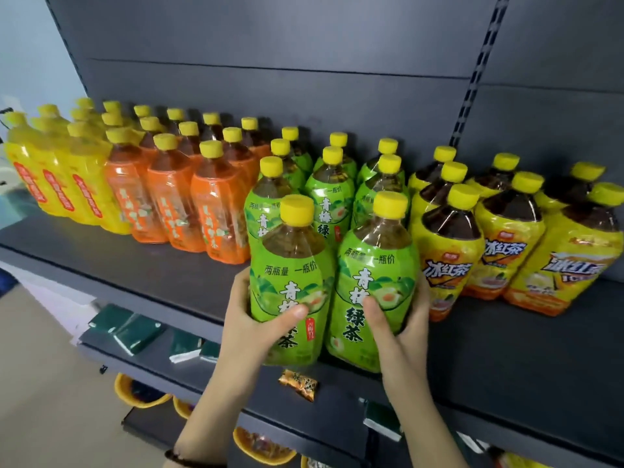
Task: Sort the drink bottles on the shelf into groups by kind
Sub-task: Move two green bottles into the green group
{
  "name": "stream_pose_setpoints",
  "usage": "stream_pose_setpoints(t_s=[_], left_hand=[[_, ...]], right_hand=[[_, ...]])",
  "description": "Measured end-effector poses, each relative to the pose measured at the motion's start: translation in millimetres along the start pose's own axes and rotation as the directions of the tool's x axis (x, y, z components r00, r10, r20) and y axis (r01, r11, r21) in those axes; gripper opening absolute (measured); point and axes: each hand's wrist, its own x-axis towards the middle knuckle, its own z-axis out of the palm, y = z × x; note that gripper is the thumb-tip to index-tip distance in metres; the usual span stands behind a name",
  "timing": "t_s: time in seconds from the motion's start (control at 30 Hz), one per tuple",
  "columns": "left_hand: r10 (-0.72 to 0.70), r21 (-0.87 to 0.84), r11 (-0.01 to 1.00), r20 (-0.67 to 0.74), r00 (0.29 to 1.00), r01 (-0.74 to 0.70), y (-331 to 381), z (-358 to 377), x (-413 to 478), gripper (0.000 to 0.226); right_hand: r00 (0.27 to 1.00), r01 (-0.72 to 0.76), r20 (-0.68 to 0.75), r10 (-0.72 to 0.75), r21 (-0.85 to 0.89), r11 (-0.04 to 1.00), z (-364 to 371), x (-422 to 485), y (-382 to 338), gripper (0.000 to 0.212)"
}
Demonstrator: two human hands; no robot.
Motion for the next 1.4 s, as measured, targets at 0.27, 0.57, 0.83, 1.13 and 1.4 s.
stream_pose_setpoints(t_s=[0.27,0.57,0.83,1.13,1.4], left_hand=[[-0.026,-0.029,0.999,0.052,0.998,0.027,-29,20,44,0.073],[0.024,0.136,0.99,0.073,0.997,-0.033,-29,26,56,0.076],[0.045,0.232,0.97,0.125,0.991,-0.073,-27,29,56,0.075],[0.032,0.283,0.954,0.246,0.969,-0.104,-34,45,85,0.094],[-0.025,0.716,0.68,0.238,0.971,-0.158,-22,29,92,0.099]], right_hand=[[0.999,-0.001,-0.052,-0.003,-0.078,0.997,-5,5,19,0.079],[0.996,-0.088,-0.033,0.083,-0.16,0.983,0,15,32,0.088],[0.981,-0.084,-0.189,0.041,-0.226,0.97,7,5,29,0.077],[0.978,-0.11,-0.195,0.068,-0.216,0.97,5,6,28,0.074],[0.971,-0.099,-0.238,0.028,-0.29,0.952,12,12,39,0.082]])
